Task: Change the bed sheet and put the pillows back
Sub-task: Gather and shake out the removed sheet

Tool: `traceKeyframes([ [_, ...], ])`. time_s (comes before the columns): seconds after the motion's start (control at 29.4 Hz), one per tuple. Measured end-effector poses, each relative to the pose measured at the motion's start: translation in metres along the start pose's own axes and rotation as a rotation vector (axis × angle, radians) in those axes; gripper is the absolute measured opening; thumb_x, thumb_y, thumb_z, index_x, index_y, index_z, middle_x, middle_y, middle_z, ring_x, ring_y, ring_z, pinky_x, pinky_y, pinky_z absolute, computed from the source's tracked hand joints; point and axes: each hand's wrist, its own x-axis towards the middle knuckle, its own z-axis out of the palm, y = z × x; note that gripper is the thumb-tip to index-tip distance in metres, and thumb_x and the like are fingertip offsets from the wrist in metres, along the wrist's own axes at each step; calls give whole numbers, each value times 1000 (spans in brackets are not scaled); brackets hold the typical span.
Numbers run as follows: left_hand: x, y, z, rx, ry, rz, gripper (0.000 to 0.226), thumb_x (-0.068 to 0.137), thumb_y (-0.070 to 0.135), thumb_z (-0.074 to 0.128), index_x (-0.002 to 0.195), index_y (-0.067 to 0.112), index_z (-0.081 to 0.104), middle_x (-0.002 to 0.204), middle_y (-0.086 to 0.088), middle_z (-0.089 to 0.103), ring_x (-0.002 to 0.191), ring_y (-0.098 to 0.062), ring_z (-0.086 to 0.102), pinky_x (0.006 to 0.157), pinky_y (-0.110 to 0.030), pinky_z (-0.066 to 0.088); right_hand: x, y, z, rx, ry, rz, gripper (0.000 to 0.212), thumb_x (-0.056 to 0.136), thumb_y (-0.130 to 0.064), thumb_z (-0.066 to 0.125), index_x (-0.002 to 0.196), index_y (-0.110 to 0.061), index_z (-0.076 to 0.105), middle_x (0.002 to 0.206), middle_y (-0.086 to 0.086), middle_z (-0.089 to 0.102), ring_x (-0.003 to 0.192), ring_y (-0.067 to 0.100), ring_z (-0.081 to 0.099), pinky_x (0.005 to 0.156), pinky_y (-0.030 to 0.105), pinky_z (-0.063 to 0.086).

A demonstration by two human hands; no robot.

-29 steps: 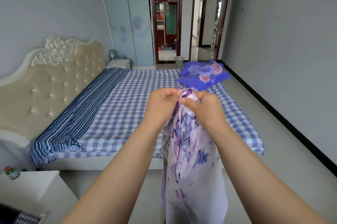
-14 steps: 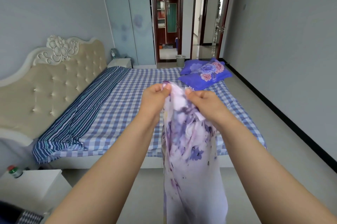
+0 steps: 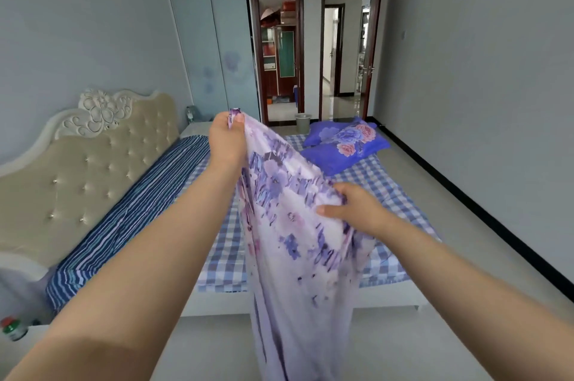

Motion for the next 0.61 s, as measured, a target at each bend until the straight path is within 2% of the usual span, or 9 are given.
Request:
traceKeyframes([
  [0.07,6,4,4,-36,-65,22,24,98,20,47,74,19,45,69,4,45,66,-12,42,67,-29,37,-6,-1,20,-91,-42,-68,36,76,-42,76,100,-19,60,90,-6,50,82,10,51,63,7,36],
  [0.1,9,7,6,-42,-103,28,23,98,20,47,76,17,46,72,1,49,72,-16,46,70,-31,40,-9,-5,29,-147,-77,-88,48,74,-50,74,110,-24,56,94,-9,44,88,10,48,69,8,36],
  [0.17,15,13,8,-35,-162,47,14,98,19,47,87,12,52,84,-5,57,83,-21,52,79,-37,45,-12,-9,43,-220,-177,-91,81,66,-67,70,133,-34,39,113,-9,40,107,10,44,87,20,40],
  [0.24,21,19,9,-36,-186,82,12,98,18,48,89,13,54,88,-8,60,85,-22,55,81,-40,47,-13,-12,51,-259,-259,-100,94,58,-74,68,137,-47,24,124,-10,36,119,13,42,96,31,41],
  [0.31,28,25,5,-29,-156,97,16,97,16,48,83,18,54,89,-10,60,85,-23,55,83,-42,49,-12,-9,49,-295,-302,-127,91,58,-73,70,133,-49,25,120,-8,37,116,15,44,94,31,41],
  [0.41,40,29,-4,-35,-74,102,17,96,13,46,82,18,53,85,-4,59,83,-21,55,81,-40,49,-8,5,37,-361,-330,-67,91,65,-67,71,140,-37,29,135,3,37,125,21,42,100,31,39],
  [0.51,46,26,-10,40,-26,127,14,97,17,46,84,16,51,75,5,55,78,-17,50,75,-32,45,-4,25,26,-449,-325,30,88,69,-64,71,142,-34,31,139,5,38,126,24,44,100,32,39],
  [0.61,51,20,-16,39,22,103,27,97,18,46,72,24,45,69,7,47,73,-16,44,73,-29,39,-5,46,23,-570,-342,102,75,74,-63,66,138,-41,33,135,6,43,118,25,49,86,30,41],
])
